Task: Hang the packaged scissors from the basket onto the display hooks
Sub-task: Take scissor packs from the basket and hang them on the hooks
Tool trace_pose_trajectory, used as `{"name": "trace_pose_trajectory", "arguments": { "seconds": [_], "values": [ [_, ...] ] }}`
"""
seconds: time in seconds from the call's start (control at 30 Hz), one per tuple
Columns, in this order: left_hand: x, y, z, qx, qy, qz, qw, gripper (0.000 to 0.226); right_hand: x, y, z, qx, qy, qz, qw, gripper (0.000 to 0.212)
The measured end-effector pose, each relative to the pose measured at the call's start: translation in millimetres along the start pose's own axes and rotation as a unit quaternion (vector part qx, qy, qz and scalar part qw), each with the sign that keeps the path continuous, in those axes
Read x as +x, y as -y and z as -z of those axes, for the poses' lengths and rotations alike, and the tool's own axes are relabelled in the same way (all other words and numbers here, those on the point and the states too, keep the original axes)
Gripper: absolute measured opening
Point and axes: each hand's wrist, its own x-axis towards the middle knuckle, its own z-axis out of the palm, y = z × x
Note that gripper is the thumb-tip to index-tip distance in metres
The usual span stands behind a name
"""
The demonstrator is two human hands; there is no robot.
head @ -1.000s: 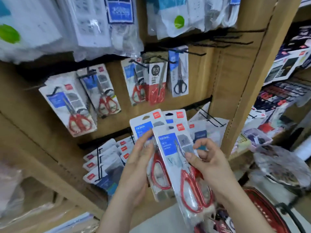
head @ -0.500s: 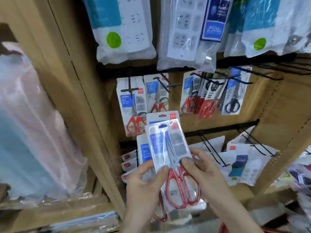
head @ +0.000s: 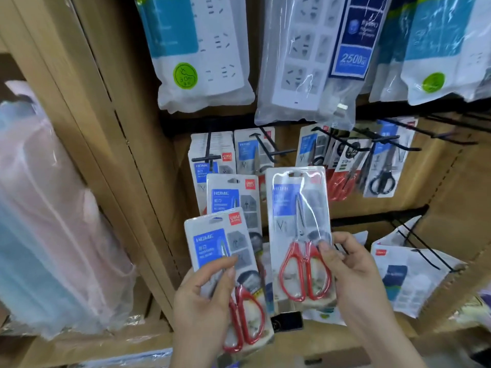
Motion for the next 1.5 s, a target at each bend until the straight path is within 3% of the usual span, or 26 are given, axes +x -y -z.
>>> {"name": "trace_pose_trajectory", "arguments": {
  "seconds": [0.17, 0.37, 0.47, 0.53, 0.67, 0.77, 0.83, 0.97, 1.03, 1.27, 1.5],
  "values": [
    [-2.2, 6.7, 7.1, 0.046, -0.007, -0.053, 0.998, 0.036, 13.8, 4.1, -12.6, -0.009, 0.01, 0.032, 0.999, 0.011],
    [-4.2, -5.3, 0.1, 0.033, 0.05, -0.025, 0.998, 0.034, 24.2, 7.4, -23.4, -0.013, 0.011, 0.035, 0.999, 0.013],
    [1.4, -15.3, -2.4, 0.055, 0.109, -0.024, 0.992, 0.013, 28.0, 6.0, -28.8, -0.029, -0.001, 0.037, 0.999, 0.013],
    [6.3, -16.2, -4.6, 0.075, 0.134, -0.029, 0.988, 0.019, 28.9, 7.3, -30.9, -0.039, -0.008, 0.045, 0.998, 0.012],
    [17.7, -11.0, -11.5, 0.102, 0.107, 0.007, 0.989, 0.003, 26.4, 7.3, -29.6, -0.045, -0.013, 0.067, 0.997, 0.019],
    [20.0, -9.6, -16.0, 0.083, 0.112, 0.061, 0.988, 0.008, 23.1, 3.8, -22.7, -0.096, 0.007, 0.107, 0.99, 0.014],
    [18.8, -11.6, -19.0, 0.059, 0.119, 0.088, 0.987, 0.012, 18.6, 0.7, -13.1, -0.11, 0.065, 0.095, 0.987, 0.014],
    [20.3, -9.2, -19.6, 0.051, 0.107, 0.087, 0.989, 0.011, 9.3, 0.1, 2.5, -0.122, 0.166, 0.019, 0.978, 0.051],
    [19.9, -6.8, -17.7, 0.069, 0.097, 0.069, 0.991, 0.011, 12.8, -1.0, 2.4, -0.12, 0.146, 0.025, 0.982, 0.06],
    [11.1, 1.3, 4.4, 0.056, 0.021, 0.076, 0.995, 0.016, 46.7, -3.0, -30.3, -0.077, 0.098, 0.043, 0.991, 0.059],
    [9.9, 3.7, 14.5, 0.099, -0.006, 0.021, 0.995, 0.023, 88.6, -10.2, -56.8, -0.06, 0.068, 0.053, 0.994, 0.055]
  ]
}}
